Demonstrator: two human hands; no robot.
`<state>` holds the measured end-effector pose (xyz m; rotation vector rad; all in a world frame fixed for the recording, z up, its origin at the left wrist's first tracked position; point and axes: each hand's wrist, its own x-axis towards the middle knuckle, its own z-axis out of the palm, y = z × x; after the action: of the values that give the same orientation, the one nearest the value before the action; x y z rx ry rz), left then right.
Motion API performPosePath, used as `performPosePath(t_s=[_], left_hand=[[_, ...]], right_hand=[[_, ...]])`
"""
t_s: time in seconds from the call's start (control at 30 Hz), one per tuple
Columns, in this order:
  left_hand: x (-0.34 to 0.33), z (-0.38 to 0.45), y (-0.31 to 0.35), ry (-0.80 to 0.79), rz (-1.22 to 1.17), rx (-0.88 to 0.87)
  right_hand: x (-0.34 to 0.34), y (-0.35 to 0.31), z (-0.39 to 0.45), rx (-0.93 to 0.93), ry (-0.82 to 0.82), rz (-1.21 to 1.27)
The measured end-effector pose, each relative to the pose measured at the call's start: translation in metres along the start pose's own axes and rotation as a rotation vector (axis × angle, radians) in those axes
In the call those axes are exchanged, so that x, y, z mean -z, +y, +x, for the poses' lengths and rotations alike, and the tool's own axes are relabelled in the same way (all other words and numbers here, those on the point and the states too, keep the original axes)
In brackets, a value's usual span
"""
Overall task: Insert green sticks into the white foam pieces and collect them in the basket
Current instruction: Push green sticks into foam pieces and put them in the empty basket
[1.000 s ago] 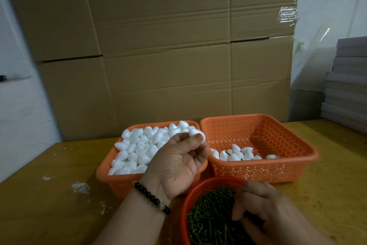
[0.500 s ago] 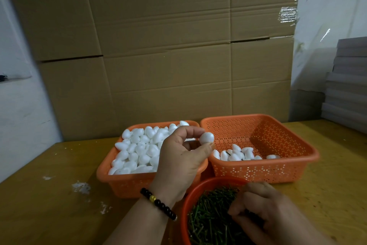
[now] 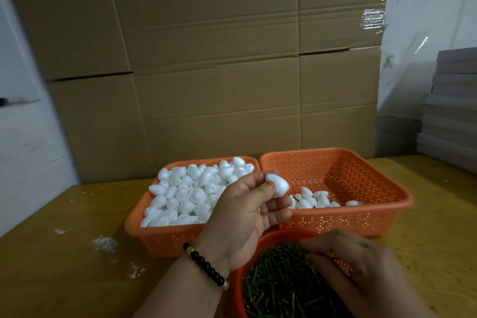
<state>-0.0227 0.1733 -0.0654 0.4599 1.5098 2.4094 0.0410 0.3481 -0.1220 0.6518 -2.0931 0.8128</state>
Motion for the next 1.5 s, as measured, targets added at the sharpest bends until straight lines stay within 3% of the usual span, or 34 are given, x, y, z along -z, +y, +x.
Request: performPosePath(t_s=[0.17,0.4,0.8,1.5], left_hand=[[-0.005,-0.003,-0.003,-0.073,-0.114,0.159],[-0.012,-0.008,-0.013,-0.144,-0.166,0.303],[-0.012,-0.008,-0.017,-0.147,-0.129,0.321],[-0.020,-0.009,-0.027,-0.110,-0.127,0.324]], right_hand=[[0.001,0.001,0.000,-0.148,0.230,0.097],[-0.001,0.005,-0.004,-0.249,0.346,0.165],[-0.001,0.003,0.003,-0.178,0.342,-0.012],[-0.005,0.012,-0.001,-0.169,0.303,-0.046]])
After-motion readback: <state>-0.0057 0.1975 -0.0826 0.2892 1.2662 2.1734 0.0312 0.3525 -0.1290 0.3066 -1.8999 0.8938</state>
